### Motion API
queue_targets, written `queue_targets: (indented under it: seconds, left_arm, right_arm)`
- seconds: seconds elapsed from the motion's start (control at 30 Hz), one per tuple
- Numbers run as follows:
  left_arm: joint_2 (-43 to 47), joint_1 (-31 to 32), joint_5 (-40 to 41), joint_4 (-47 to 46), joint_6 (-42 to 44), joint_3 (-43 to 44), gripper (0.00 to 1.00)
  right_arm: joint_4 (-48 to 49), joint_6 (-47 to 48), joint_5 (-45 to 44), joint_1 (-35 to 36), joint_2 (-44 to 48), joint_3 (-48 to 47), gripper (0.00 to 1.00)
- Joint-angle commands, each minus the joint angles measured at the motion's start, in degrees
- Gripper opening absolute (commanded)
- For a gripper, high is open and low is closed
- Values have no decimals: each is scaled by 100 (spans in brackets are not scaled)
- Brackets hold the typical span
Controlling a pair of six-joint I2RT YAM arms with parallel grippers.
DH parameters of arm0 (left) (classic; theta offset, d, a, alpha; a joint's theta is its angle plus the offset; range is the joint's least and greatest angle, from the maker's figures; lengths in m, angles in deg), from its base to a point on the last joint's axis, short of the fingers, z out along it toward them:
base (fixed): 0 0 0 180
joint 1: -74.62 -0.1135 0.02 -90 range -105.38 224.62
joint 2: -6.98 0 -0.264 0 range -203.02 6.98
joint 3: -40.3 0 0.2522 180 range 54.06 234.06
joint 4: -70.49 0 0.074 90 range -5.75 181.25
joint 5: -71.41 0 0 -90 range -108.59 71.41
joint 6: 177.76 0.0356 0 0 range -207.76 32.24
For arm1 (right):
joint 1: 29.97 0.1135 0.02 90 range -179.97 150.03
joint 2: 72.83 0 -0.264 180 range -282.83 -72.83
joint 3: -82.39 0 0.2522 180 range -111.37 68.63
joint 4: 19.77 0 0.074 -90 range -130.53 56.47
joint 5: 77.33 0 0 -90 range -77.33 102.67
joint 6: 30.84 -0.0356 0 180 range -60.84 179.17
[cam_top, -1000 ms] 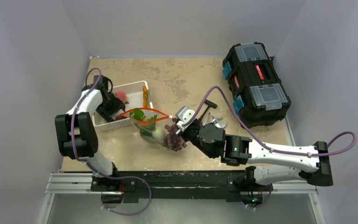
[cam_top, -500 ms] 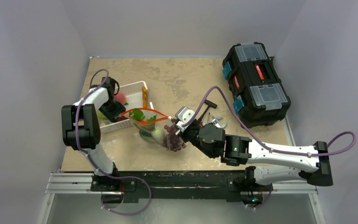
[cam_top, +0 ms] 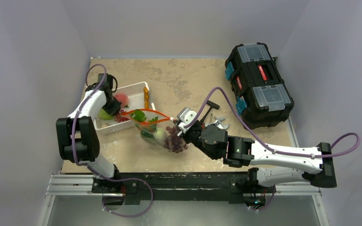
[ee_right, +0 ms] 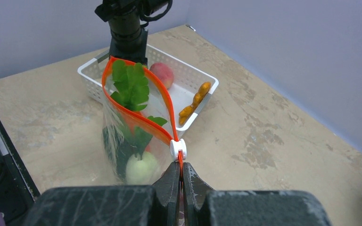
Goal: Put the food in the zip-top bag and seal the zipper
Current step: Pick up the fake fruit from the bin.
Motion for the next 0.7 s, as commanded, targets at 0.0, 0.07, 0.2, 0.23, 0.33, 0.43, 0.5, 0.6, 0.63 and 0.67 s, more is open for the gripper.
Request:
queue_targets:
  seconds: [0.0,0.07,0.2,0.23,0.33,0.43,0.5,0.6,0.63,0.67]
  left_arm:
    - [748,18,58,-319,254,-70,0]
    - [957,15,29,-352,308,-75,0]
    - [1478,19,45,-497,423,-203,0]
    - [1615,22,41,-527,450,-252,0]
    - [1970,17,8,-549,613,-268,0]
    - [2404,17,-194,-637,871,-361,0]
    - [2861,66,-355,-729,1056,-458,0]
    - [3431,425,-20,-724,1516,-407,0]
    - [3606,594,142,-634,1710,-338,0]
    - [3800,690,199,-539,1883,-261,0]
  right_arm:
    - [360,-75,-26,-25,27,-47,0]
    - [373,-73,-25,-17,-3,-42,0]
    - [373,-47,-89,-17,-48,-57,0]
    - [379,-48,-103,-18,-58,-59,0]
    - [407,-70,-181,-16,-82,-59,0]
    - [388,-70,-186,-26,-119,-71,0]
    - [380,-79,-185,-17,-120,-85,0]
    - [389,-71,-182,-20,-118,-88,0]
    - [366,-79,-171,-14,-121,-108,0]
    - [349,-84,-161,-18,-116,-121,0]
